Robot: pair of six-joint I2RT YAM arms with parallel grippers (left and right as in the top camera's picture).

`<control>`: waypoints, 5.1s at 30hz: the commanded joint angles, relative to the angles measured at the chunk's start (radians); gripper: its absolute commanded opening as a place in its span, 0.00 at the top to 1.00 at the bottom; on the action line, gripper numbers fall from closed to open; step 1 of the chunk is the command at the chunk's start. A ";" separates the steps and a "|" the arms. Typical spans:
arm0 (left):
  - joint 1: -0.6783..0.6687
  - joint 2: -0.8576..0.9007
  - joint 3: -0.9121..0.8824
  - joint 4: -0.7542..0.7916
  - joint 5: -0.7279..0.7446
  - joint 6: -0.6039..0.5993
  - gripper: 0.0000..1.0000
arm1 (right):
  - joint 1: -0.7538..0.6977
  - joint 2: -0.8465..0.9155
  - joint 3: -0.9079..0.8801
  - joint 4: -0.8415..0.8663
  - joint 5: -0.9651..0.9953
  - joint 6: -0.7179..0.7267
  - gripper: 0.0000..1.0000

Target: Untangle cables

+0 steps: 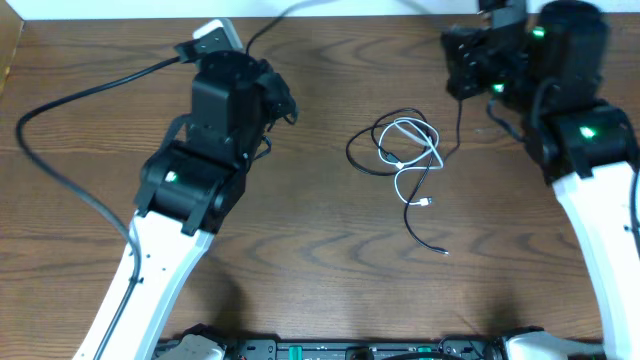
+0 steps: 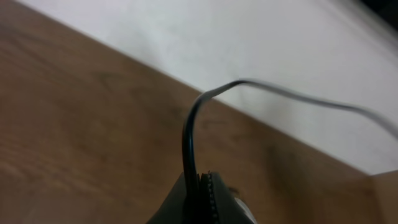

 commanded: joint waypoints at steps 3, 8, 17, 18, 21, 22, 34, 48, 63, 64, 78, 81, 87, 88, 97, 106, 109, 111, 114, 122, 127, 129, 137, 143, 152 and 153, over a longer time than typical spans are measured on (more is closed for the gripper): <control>0.001 0.020 0.023 -0.025 0.001 0.027 0.93 | 0.008 0.044 0.006 -0.092 0.089 0.023 0.99; 0.001 0.020 0.023 -0.025 0.001 0.055 0.92 | 0.007 0.033 0.006 -0.169 0.299 0.023 0.99; 0.001 0.020 0.023 -0.025 0.002 0.063 0.92 | 0.007 -0.032 0.073 -0.168 0.509 -0.066 0.99; 0.001 0.020 0.023 -0.025 0.002 0.063 0.92 | 0.007 -0.038 0.093 -0.168 0.509 -0.084 0.99; 0.001 0.020 0.023 -0.025 0.002 0.063 0.92 | 0.008 -0.056 0.163 -0.172 0.499 -0.110 0.99; 0.001 0.020 0.023 -0.025 0.002 0.063 0.92 | 0.008 -0.061 0.184 -0.175 0.479 -0.118 0.99; 0.001 0.035 0.023 -0.029 0.001 0.108 0.92 | 0.005 -0.016 0.229 -0.268 0.243 -0.120 0.71; 0.051 0.038 0.023 -0.031 0.021 0.140 0.93 | -0.083 0.309 0.229 -0.339 0.188 -0.056 0.46; 0.051 -0.047 0.023 0.714 0.070 0.173 0.92 | -0.081 0.412 0.229 -0.238 -0.083 -0.148 0.34; 0.051 -0.064 0.023 0.745 0.070 0.148 0.92 | -0.081 0.412 0.229 -0.228 -0.111 -0.163 0.34; 0.051 -0.164 0.023 0.814 0.070 0.108 0.92 | 0.010 0.412 0.229 -0.178 -0.368 -0.444 0.25; 0.051 -0.164 0.023 0.814 0.074 0.102 0.92 | 0.045 0.412 0.229 -0.154 -0.367 -0.453 0.23; 0.051 -0.169 0.023 0.811 0.125 0.063 0.92 | 0.124 0.436 0.229 -0.022 -0.364 -0.451 0.21; 0.051 -0.169 0.023 0.811 0.130 0.063 0.93 | 0.136 0.441 0.229 0.008 -0.361 -0.451 0.21; 0.051 -0.171 0.023 0.792 0.153 0.006 0.92 | 0.226 0.523 0.229 0.303 -0.311 -0.308 0.19; 0.051 -0.175 0.023 0.706 0.174 0.004 0.92 | 0.229 0.549 0.229 0.381 -0.083 -0.185 0.99; 0.051 -0.172 0.023 0.629 0.174 0.005 0.92 | 0.202 0.512 0.230 0.358 -0.028 -0.160 0.99; 0.051 -0.165 0.023 0.565 0.165 0.005 0.92 | 0.179 0.469 0.230 0.332 0.009 -0.160 0.99; 0.051 -0.145 0.023 0.472 0.140 0.005 0.83 | 0.152 0.393 0.230 0.310 0.058 -0.160 0.99; 0.051 -0.059 0.023 0.198 0.140 0.005 0.64 | 0.140 0.144 0.230 0.314 0.142 -0.161 0.99; 0.051 0.011 0.023 0.074 0.140 0.007 0.39 | 0.140 0.016 0.230 0.319 0.196 -0.173 0.99; 0.051 0.040 0.023 0.041 0.140 0.024 0.30 | 0.140 -0.021 0.230 0.318 0.229 -0.190 0.99; 0.051 0.127 0.023 -0.032 0.152 0.084 0.19 | 0.140 -0.041 0.230 0.203 0.361 -0.249 0.99; 0.051 0.156 0.023 -0.048 0.151 0.140 0.18 | 0.123 0.010 0.230 0.157 0.531 -0.286 0.99; 0.051 0.158 0.023 -0.055 0.148 0.159 0.18 | -0.053 0.068 0.230 0.095 0.570 -0.275 0.99; 0.051 0.158 0.023 -0.055 0.148 0.159 0.17 | -0.081 0.073 0.230 0.075 0.569 -0.269 0.99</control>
